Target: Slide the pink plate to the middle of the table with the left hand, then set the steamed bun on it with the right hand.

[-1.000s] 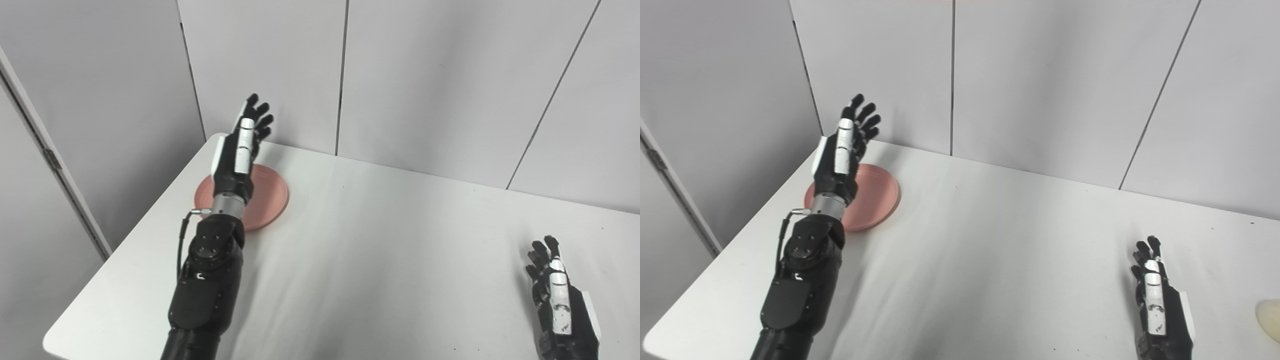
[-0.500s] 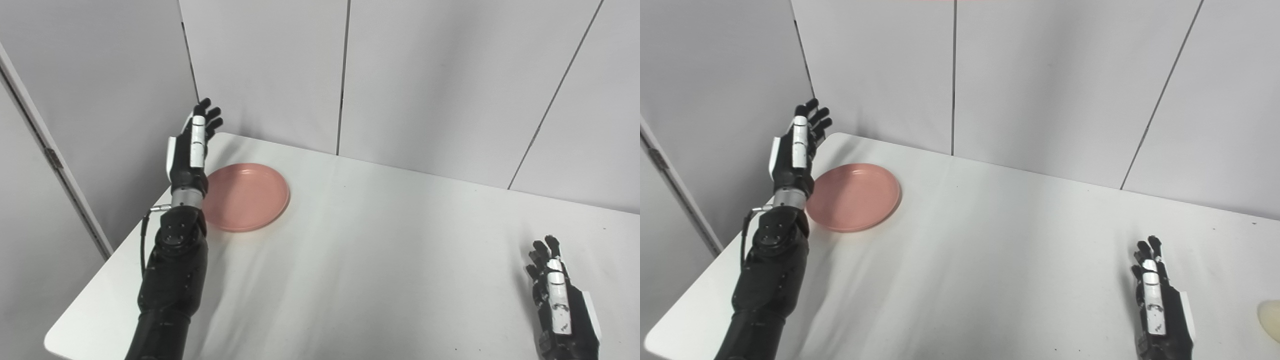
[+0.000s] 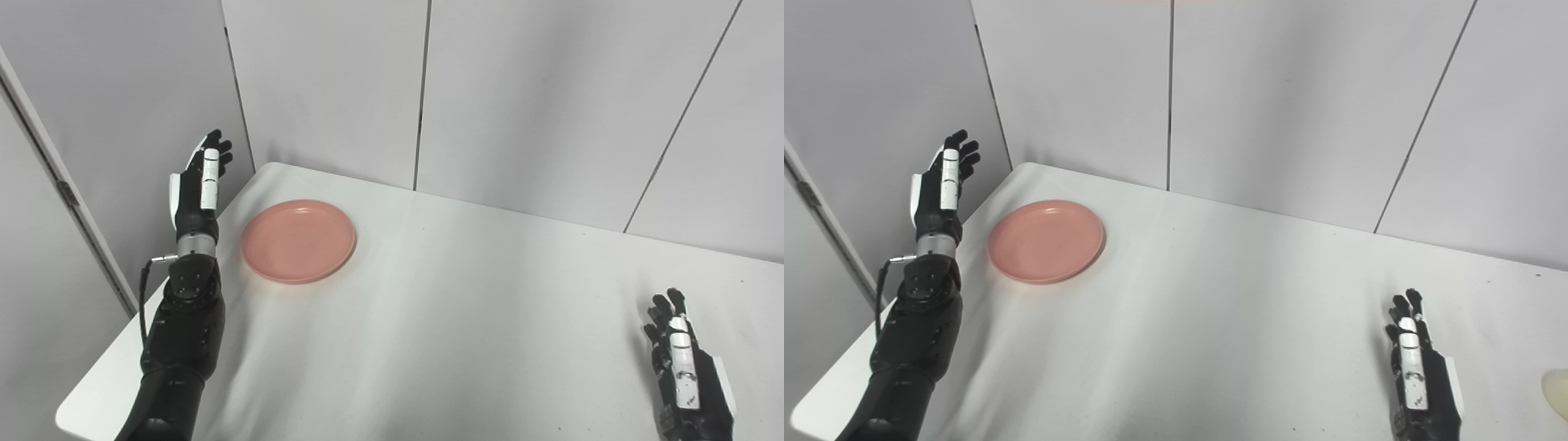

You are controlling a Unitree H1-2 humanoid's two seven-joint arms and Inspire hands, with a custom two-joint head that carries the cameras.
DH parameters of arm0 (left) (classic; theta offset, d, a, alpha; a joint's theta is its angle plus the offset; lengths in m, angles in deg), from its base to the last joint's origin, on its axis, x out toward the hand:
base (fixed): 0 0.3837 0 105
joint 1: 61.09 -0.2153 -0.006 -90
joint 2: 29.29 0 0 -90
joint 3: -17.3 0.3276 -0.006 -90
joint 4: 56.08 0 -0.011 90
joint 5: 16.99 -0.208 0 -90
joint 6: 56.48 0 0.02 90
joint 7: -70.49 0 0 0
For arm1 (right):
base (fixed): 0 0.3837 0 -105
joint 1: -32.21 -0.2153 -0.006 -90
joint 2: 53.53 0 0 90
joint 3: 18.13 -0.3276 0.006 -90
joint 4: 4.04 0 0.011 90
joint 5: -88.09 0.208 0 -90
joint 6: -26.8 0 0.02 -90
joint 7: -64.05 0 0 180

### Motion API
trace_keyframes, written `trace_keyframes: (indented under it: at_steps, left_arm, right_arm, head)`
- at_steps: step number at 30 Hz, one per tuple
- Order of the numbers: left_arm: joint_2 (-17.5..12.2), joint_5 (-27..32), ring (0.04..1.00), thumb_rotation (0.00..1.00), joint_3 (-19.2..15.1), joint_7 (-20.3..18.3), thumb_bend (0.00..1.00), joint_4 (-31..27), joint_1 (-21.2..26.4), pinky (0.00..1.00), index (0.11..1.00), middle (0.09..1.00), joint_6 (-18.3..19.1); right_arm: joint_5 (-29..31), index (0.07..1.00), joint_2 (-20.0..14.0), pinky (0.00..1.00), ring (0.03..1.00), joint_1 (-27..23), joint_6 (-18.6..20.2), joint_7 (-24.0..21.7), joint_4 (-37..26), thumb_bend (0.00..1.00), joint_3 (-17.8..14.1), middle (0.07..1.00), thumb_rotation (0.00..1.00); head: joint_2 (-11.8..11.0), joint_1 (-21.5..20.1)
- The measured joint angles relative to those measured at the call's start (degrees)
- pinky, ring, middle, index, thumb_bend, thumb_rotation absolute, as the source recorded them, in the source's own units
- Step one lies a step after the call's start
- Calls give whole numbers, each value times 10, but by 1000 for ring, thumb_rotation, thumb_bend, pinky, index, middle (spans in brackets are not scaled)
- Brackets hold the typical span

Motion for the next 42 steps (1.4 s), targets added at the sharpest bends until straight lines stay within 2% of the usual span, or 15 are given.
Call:
trace_keyframes:
  at_steps: [6, 11, 14, 19, 23, 30, 35, 37, 42]
  left_arm:
    - [-8, 0, 786, 1000, -3, 4, 747, 40, 6, 914, 796, 794, -10]
    - [-7, 2, 769, 1000, -4, 15, 732, 83, 18, 902, 763, 761, -23]
    - [-4, 16, 743, 1000, -5, 15, 706, 92, 22, 825, 739, 738, -25]
    - [3, 33, 760, 1000, 1, 5, 751, 110, 26, 899, 762, 747, -26]
    - [6, 56, 763, 1000, 5, -25, 760, 114, 26, 875, 766, 751, -24]
    - [25, 78, 782, 1000, 7, -42, 776, 120, 26, 833, 799, 799, -10]
    - [27, 83, 797, 1000, 12, -50, 783, 133, 32, 936, 803, 810, -12]
    - [25, 83, 791, 1000, 15, -56, 788, 144, 36, 883, 807, 798, -15]
    - [23, 90, 780, 1000, 17, -65, 782, 146, 38, 858, 804, 790, -14]
  right_arm:
    - [0, 1000, -1, 1000, 1000, 0, 0, -3, 0, 368, 1, 976, 970]
    - [-3, 1000, -1, 1000, 991, 0, 0, -3, 1, 416, 1, 970, 954]
    - [-3, 1000, -1, 1000, 993, 0, 0, -3, 1, 412, 0, 972, 936]
    - [0, 1000, -1, 1000, 997, 0, 0, -7, 0, 400, 0, 972, 920]
    - [0, 1000, -1, 1000, 1000, 0, 0, -6, -1, 399, 0, 978, 906]
    - [-3, 1000, -1, 1000, 997, 1, 0, -6, -2, 421, 0, 973, 895]
    - [0, 1000, -1, 1000, 994, 5, 1, -6, -7, 410, -1, 968, 887]
    - [0, 1000, -1, 1000, 993, 5, 1, -6, -7, 431, -1, 968, 876]
    - [0, 1000, -1, 1000, 996, 5, 1, -6, -7, 415, -1, 974, 881]
  head:
    - [1, 1]
    - [2, 0]
    - [3, 0]
    - [5, 0]
    - [5, 0]
    - [7, 1]
    - [9, 1]
    - [10, 2]
    - [10, 2]
